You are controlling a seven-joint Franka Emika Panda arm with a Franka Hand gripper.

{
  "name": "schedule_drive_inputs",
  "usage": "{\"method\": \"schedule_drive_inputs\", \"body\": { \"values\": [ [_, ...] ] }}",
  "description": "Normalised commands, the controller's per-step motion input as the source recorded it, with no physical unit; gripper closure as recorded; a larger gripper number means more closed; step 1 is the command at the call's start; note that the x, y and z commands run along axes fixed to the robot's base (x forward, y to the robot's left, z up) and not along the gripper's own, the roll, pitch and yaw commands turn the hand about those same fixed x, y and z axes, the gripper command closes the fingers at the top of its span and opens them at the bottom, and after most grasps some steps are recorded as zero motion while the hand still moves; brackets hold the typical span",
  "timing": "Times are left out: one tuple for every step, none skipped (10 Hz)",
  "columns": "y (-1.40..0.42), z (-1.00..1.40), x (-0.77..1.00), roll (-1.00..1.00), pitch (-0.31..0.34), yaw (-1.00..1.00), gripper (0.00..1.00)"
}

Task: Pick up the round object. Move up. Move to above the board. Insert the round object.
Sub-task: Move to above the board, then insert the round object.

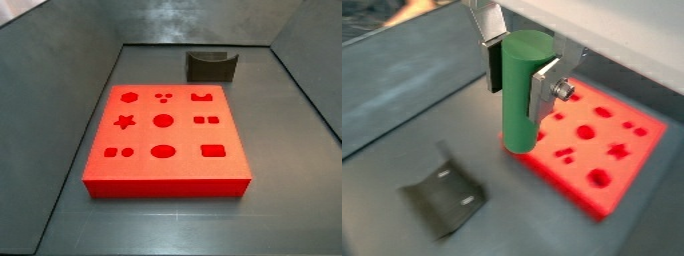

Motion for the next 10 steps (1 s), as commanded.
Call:
{"method": "schedule_drive_inputs", "body": {
  "values": [
    [-1.00, 0.20, 0.04, 0.04, 0.451, -0.12, 1.00],
    [-1.00, 0.20, 0.06, 0.02, 0.312, -0.03, 1.00],
    [-1.00, 0.20, 0.07, 0.02, 0.232, -0.01, 1.00],
    [-1.00, 0.21, 0.07, 0.01, 0.175, 0.00, 1.00],
    [-1.00, 0.21, 0.09, 0.00, 0.138, 0.00, 1.00],
    [-1.00, 0.21, 0.12, 0.01, 0.121, 0.01, 1.00],
    [-0.72, 0.16, 0.11, 0.01, 0.122, 0.01, 1.00],
    [-0.34, 0.08, 0.10, 0.01, 0.123, 0.00, 1.00],
    [-0.20, 0.05, 0.08, 0.02, 0.108, 0.01, 1.00],
    [-0.03, 0.00, 0.00, 0.00, 0.000, 0.00, 1.00]
  ]
}}
